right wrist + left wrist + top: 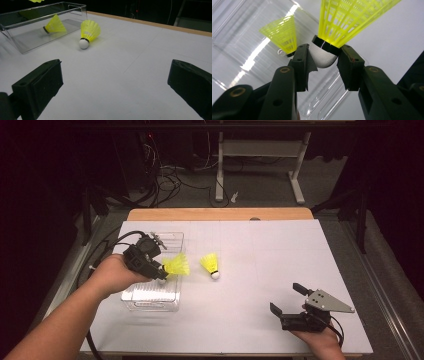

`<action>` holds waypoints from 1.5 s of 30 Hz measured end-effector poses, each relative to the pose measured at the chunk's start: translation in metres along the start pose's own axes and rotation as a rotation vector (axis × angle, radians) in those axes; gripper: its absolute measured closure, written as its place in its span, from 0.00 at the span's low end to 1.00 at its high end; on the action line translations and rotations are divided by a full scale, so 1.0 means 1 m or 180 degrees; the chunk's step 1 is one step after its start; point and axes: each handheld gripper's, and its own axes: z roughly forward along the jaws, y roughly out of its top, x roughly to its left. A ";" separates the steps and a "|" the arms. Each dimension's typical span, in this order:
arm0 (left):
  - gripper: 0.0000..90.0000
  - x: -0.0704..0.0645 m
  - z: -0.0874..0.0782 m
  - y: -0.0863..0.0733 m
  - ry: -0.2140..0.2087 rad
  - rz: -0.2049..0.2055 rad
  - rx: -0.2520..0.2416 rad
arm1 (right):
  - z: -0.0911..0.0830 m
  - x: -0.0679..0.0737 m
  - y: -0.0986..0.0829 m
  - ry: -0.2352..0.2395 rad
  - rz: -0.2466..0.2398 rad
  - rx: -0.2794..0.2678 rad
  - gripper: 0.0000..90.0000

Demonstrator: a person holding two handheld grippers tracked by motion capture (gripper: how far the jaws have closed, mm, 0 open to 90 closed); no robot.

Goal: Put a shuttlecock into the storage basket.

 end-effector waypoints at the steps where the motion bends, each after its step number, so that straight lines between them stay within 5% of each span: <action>1: 0.70 0.003 0.000 -0.002 0.0011 -0.0028 0.0006 | 0.000 0.000 0.000 0.0001 -0.0001 0.0001 0.00; 26: 0.70 0.053 0.006 -0.028 0.0171 -0.0536 0.0077 | 0.000 0.000 0.000 0.0006 0.0004 0.0004 0.01; 45: 0.70 0.066 0.019 -0.024 0.0156 -0.0651 0.0084 | 0.000 -0.001 -0.001 0.0010 0.0006 0.0015 0.01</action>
